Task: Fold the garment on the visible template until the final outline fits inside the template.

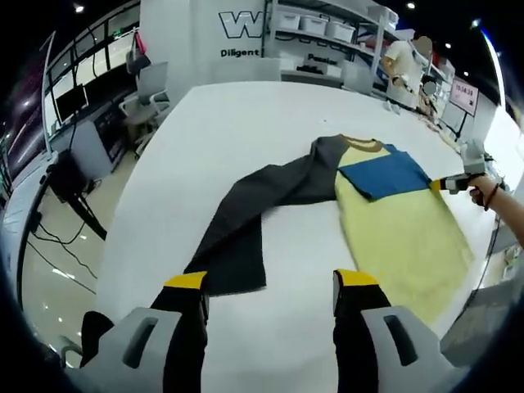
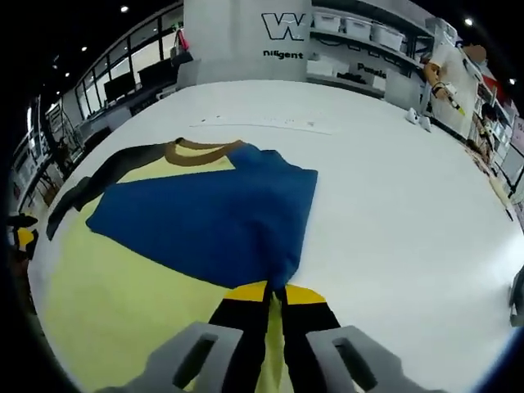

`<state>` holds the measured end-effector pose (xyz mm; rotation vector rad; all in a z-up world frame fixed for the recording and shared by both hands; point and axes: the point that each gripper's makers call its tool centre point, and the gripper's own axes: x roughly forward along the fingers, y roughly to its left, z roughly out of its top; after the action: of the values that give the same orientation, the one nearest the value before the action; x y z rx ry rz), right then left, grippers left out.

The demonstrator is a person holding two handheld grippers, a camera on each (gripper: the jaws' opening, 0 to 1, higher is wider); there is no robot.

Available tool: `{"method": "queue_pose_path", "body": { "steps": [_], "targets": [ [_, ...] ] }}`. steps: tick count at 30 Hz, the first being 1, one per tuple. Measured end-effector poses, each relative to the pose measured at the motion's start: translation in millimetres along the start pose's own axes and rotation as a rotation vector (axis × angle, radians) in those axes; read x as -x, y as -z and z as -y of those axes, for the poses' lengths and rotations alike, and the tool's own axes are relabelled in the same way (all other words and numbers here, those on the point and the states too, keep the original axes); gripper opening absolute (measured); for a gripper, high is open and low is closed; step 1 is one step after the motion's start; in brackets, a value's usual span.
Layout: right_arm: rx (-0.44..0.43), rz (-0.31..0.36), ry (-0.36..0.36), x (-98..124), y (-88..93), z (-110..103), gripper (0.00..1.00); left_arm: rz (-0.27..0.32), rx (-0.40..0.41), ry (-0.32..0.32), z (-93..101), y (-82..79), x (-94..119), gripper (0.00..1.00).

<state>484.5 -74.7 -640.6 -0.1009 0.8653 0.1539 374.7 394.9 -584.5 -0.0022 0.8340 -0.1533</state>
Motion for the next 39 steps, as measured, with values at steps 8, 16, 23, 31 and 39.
{"method": "queue_pose_path", "body": {
  "steps": [8, 16, 23, 31, 39],
  "targets": [
    [-0.002, 0.004, 0.009, 1, -0.6, 12, 0.0, -0.008, -0.016, 0.008, 1.5, -0.2, -5, 0.6],
    [-0.018, 0.01, 0.032, 1, -1.2, 22, 0.0, -0.016, -0.019, -0.012, -7.8, 0.3, -9, 0.59],
    [-0.018, 0.012, 0.053, 0, -2.6, 30, 0.0, -0.044, -0.063, -0.046, -22.8, 3.4, -16, 0.58],
    [-0.145, 0.113, 0.056, 6, -15.7, 32, 0.09, -0.064, -0.067, -0.058, -32.5, 6.9, -27, 0.54],
    [-0.176, 0.263, 0.01, 33, -44.0, 17, 0.22, -0.077, -0.079, -0.085, -37.5, 16.6, -35, 0.48]
  ]
}}
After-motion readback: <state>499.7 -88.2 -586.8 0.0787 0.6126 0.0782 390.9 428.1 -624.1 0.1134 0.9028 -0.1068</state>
